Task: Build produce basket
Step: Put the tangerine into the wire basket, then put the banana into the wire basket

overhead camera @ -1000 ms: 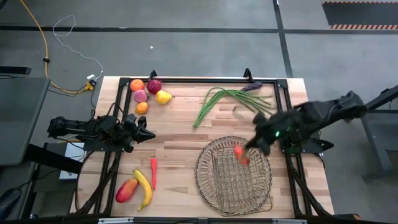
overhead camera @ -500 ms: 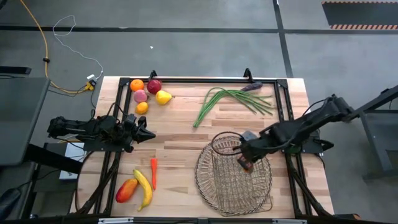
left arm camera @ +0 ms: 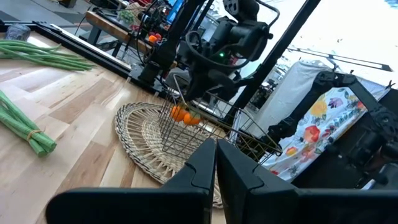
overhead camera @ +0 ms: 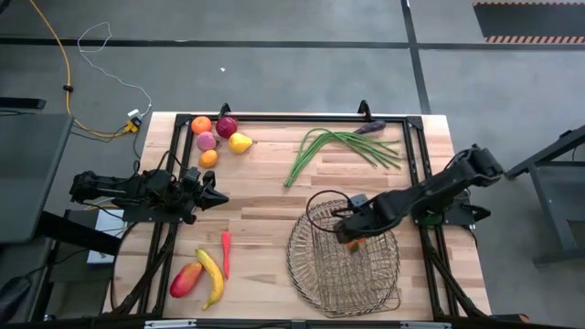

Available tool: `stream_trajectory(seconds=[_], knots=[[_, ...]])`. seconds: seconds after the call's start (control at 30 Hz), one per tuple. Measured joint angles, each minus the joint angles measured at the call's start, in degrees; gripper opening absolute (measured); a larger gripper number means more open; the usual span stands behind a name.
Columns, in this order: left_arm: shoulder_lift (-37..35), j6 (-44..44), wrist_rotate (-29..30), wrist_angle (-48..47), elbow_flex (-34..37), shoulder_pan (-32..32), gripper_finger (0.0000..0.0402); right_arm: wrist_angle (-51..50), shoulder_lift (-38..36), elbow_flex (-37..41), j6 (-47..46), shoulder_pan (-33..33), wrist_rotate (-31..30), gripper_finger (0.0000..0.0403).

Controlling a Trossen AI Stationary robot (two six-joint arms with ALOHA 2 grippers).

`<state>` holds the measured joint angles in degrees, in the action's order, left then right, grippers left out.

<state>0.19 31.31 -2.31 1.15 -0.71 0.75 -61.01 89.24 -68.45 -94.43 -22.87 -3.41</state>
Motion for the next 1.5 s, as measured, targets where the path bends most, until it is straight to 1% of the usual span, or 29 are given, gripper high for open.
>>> stream_trajectory(seconds=[0.13,0.23,0.37,0.47,0.57,0.7,0.8,0.87,0.93,1.0,1.03,1.1,1.17,1.23,1.3,1.37,1.5], knots=[[0.0,0.0,0.0,0.0,0.0,0.0,0.0005,0.0,0.4,0.0,-0.9,0.1,0.4,0.0011],[0.0,0.0,0.0,0.0,0.0,0.0,0.0005,-0.2,0.4,0.0,-0.8,0.1,0.5,0.0031],[0.0,0.0,0.0,0.0,0.0,0.0,0.0005,-1.0,0.3,0.0,-0.6,0.4,0.4,0.0092],[0.0,0.0,0.0,0.0,0.0,0.0,0.0005,-2.1,0.3,-0.7,2.2,1.3,0.6,0.0145],[0.0,0.0,0.0,0.0,0.0,0.0,0.0005,-4.0,-0.1,-4.8,9.6,2.1,0.8,0.0192],[0.0,0.0,0.0,0.0,0.0,0.0,0.0005,-9.3,-2.6,-12.8,21.9,2.6,0.3,0.0234],[0.0,0.0,0.0,0.0,0.0,0.0,0.0005,-14.1,-5.3,-18.2,30.0,3.4,-3.9,0.0247],[0.0,0.0,0.0,0.0,0.0,0.0,0.0005,-17.7,-7.1,-20.4,34.9,4.7,-8.2,0.0249],[0.0,0.0,0.0,0.0,0.0,0.0,0.0005,-21.0,-9.6,-20.8,39.2,7.0,-11.5,0.0250],[0.0,0.0,0.0,0.0,0.0,0.0,0.0005,-23.1,-12.8,-19.2,43.6,9.9,-12.9,0.0250],[0.0,0.0,0.0,0.0,0.0,0.0,0.0005,-23.7,-14.8,-17.3,45.9,11.6,-12.6,0.0250],[0.0,0.0,0.0,0.0,0.0,0.0,0.0005,-22.9,-19.2,-12.3,50.5,15.3,-9.8,0.0250],[0.0,0.0,0.0,0.0,0.0,0.0,0.0005,-18.7,-24.6,-5.9,54.3,19.4,-6.2,0.0250],[0.0,0.0,0.0,0.0,0.0,0.0,0.0005,-10.6,-29.9,0.7,57.8,23.5,-2.8,0.0250],[0.0,0.0,0.0,0.0,0.0,0.0,0.0005,1.0,-34.3,7.0,60.3,27.0,-0.1,0.0250],[0.0,0.0,0.0,0.0,0.0,0.0,0.0005,15.5,-37.6,13.2,62.3,30.0,3.0,0.0250],[0.0,0.0,0.0,0.0,0.0,0.0,0.0005,42.4,-39.4,23.5,65.9,33.9,9.9,0.0250]])
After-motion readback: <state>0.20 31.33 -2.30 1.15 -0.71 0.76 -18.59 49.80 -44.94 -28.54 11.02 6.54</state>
